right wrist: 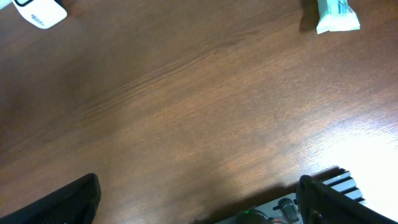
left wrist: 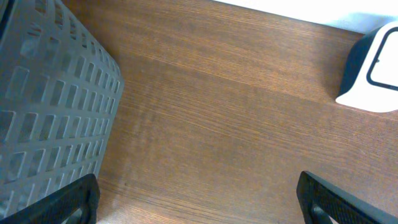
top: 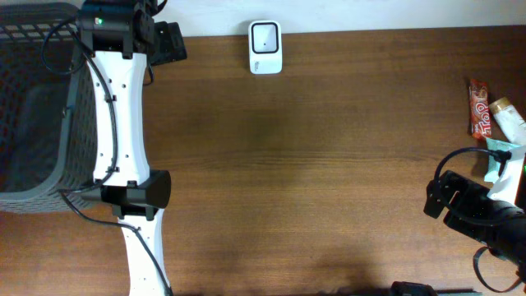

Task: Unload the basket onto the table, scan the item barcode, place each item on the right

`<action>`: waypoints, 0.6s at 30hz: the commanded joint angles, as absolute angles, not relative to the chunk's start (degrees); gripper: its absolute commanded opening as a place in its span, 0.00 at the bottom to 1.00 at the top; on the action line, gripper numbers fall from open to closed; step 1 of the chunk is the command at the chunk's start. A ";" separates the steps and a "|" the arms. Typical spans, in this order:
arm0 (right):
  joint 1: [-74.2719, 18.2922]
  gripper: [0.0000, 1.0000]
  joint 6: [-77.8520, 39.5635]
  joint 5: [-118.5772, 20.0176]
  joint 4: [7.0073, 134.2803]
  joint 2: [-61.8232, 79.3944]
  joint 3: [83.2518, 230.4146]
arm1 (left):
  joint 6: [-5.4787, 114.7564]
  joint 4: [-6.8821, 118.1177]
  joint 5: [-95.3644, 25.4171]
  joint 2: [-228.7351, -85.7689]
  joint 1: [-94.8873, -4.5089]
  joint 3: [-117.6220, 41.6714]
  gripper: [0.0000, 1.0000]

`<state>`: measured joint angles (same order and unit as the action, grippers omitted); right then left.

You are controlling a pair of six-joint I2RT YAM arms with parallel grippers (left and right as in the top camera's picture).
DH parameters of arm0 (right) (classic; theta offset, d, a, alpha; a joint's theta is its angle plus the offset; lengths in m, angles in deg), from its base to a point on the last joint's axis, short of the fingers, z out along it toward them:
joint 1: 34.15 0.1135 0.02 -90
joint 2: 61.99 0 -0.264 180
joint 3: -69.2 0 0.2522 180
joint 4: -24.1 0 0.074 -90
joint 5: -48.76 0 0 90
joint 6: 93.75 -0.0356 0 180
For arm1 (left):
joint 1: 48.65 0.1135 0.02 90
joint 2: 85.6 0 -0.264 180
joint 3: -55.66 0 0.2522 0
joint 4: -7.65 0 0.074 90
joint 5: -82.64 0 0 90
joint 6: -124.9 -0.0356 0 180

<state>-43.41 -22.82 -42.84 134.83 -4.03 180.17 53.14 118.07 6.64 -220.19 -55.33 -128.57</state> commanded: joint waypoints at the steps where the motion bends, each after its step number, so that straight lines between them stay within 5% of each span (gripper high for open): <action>1: -42.73 0.99 -22.62 -44.11 135.09 -3.90 179.40 | 53.29 118.12 7.43 -220.08 -55.13 -128.77 0.99; 5: -40.26 0.99 -19.67 -44.07 127.79 -7.84 170.99 | 53.29 118.12 7.43 -220.08 -55.13 -128.77 0.99; 18: -29.97 0.99 -9.70 -47.00 73.89 -46.02 111.03 | 53.29 118.12 7.43 -220.08 -54.78 -128.77 0.99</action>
<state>-30.56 -11.41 -45.49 80.58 -41.43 118.05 53.14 118.05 6.62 -220.19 -55.30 -128.57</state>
